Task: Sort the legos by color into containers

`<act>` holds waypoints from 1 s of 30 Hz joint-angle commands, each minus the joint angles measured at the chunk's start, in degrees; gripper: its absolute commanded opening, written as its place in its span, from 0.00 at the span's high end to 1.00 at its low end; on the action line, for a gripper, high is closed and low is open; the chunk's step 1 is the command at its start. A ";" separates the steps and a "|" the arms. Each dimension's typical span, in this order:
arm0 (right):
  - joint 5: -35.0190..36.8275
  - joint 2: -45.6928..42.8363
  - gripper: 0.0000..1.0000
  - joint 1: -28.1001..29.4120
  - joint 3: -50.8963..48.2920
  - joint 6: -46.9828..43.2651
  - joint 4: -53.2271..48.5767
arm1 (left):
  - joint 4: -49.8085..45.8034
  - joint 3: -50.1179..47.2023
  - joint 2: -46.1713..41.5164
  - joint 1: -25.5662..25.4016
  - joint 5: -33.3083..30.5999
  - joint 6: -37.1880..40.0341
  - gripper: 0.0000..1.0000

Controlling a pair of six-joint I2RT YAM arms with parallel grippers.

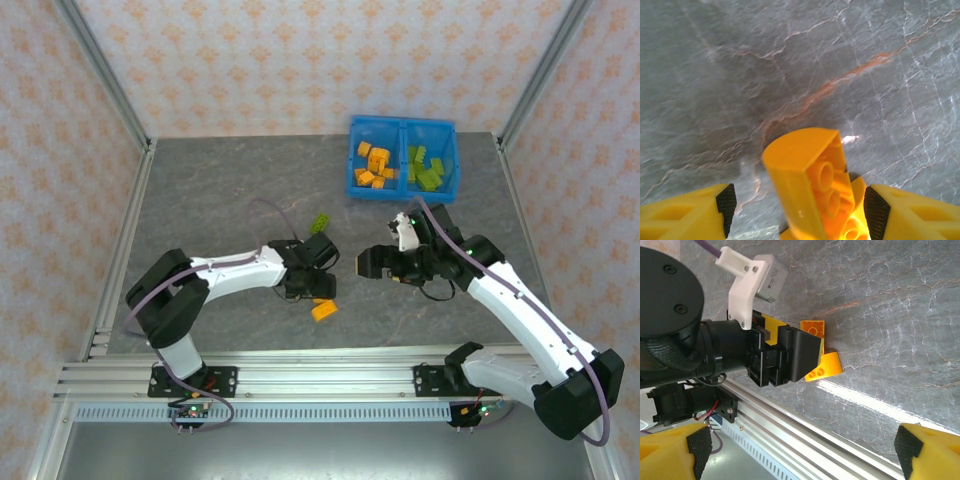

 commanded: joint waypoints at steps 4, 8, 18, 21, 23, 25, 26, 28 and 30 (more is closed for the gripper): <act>2.64 -1.34 0.05 -0.16 -0.79 -0.31 -0.99 | 3.70 0.96 4.88 -0.30 3.11 -1.28 0.43; 3.36 -1.47 0.05 -0.12 -0.95 -0.03 -0.80 | 3.42 0.35 4.93 -0.31 2.24 -1.47 0.55; 2.41 -0.88 0.06 -0.14 -0.62 0.53 -0.49 | 3.26 1.47 2.17 -0.31 3.34 -0.86 0.70; 2.50 -1.25 0.06 -0.16 -0.14 1.03 -0.18 | 3.72 2.98 0.88 -0.31 4.71 -0.30 0.72; 3.56 -1.98 0.06 -0.14 0.31 1.89 0.48 | 2.67 4.97 -0.42 -0.31 3.93 0.63 0.72; 5.30 -3.01 0.06 -0.13 0.61 2.82 1.48 | 1.66 7.31 -1.52 -0.36 2.14 1.88 0.72; 7.03 -3.55 0.06 -0.16 0.70 3.55 2.04 | 1.51 8.60 -1.83 -0.30 1.12 2.70 0.72; 10.31 -4.71 0.05 -0.16 0.70 4.98 3.49 | 1.77 11.61 -1.45 -0.36 -0.47 4.14 0.72; 14.17 -5.67 0.04 -0.14 0.54 6.45 5.04 | 2.10 15.69 0.22 -0.30 -2.04 6.10 0.72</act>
